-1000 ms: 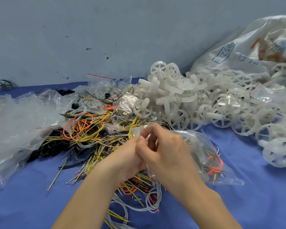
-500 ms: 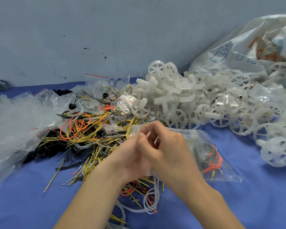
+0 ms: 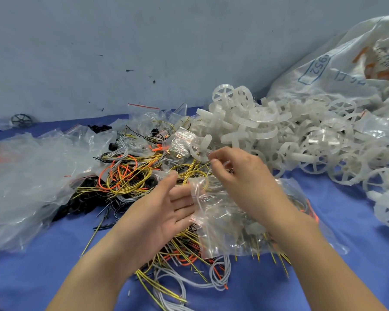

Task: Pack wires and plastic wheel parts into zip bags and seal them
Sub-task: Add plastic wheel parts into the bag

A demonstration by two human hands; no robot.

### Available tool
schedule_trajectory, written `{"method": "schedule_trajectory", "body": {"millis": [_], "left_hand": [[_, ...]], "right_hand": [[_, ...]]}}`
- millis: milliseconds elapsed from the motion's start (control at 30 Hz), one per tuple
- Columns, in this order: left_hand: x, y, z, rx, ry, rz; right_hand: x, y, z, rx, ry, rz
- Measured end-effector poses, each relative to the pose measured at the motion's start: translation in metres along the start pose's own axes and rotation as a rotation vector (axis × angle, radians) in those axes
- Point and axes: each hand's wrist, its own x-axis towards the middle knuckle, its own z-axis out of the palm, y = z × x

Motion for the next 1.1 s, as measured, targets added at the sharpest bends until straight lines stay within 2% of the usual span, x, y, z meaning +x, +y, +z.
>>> {"method": "schedule_trajectory", "body": {"millis": [100, 167, 233, 300, 433, 500, 600, 700, 800, 900, 1000, 1100], "left_hand": [[-0.001, -0.007, 0.000, 0.107, -0.020, 0.011], [-0.003, -0.015, 0.004, 0.262, -0.076, 0.055], [-0.005, -0.024, 0.009, 0.419, -0.071, 0.100], [-0.004, -0.032, 0.010, 0.489, 0.022, 0.140], [0.002, -0.035, 0.012, 0.272, 0.056, 0.124], [0.005, -0.030, 0.013, 0.215, 0.064, 0.153], [0.002, -0.013, 0.020, 0.353, 0.102, 0.287], [-0.006, 0.017, 0.031, 0.480, 0.141, 0.522], [-0.013, 0.047, 0.041, 0.723, 0.323, 0.783], [-0.021, 0.066, 0.042, 0.957, 0.514, 0.996], [-0.027, 0.076, 0.042, 1.042, 0.622, 1.135], [-0.024, 0.075, 0.040, 1.002, 0.599, 1.082]], "right_hand": [[0.007, 0.002, 0.007, -0.103, -0.245, 0.026], [0.009, 0.001, 0.013, -0.136, -0.370, 0.043], [0.012, 0.001, 0.017, -0.140, -0.437, 0.049], [0.014, 0.005, 0.018, -0.115, -0.467, 0.052], [0.015, 0.013, 0.010, 0.000, -0.483, 0.089], [0.016, 0.015, 0.002, 0.089, -0.445, 0.081], [0.018, 0.011, -0.012, 0.219, -0.261, 0.064], [0.020, -0.003, -0.027, 0.426, 0.037, 0.001], [0.018, -0.018, -0.046, 0.637, 0.242, -0.068], [0.011, -0.031, -0.058, 0.729, 0.325, -0.115], [0.007, -0.040, -0.060, 0.780, 0.358, -0.118], [0.003, -0.041, -0.056, 0.784, 0.344, -0.076]]}}
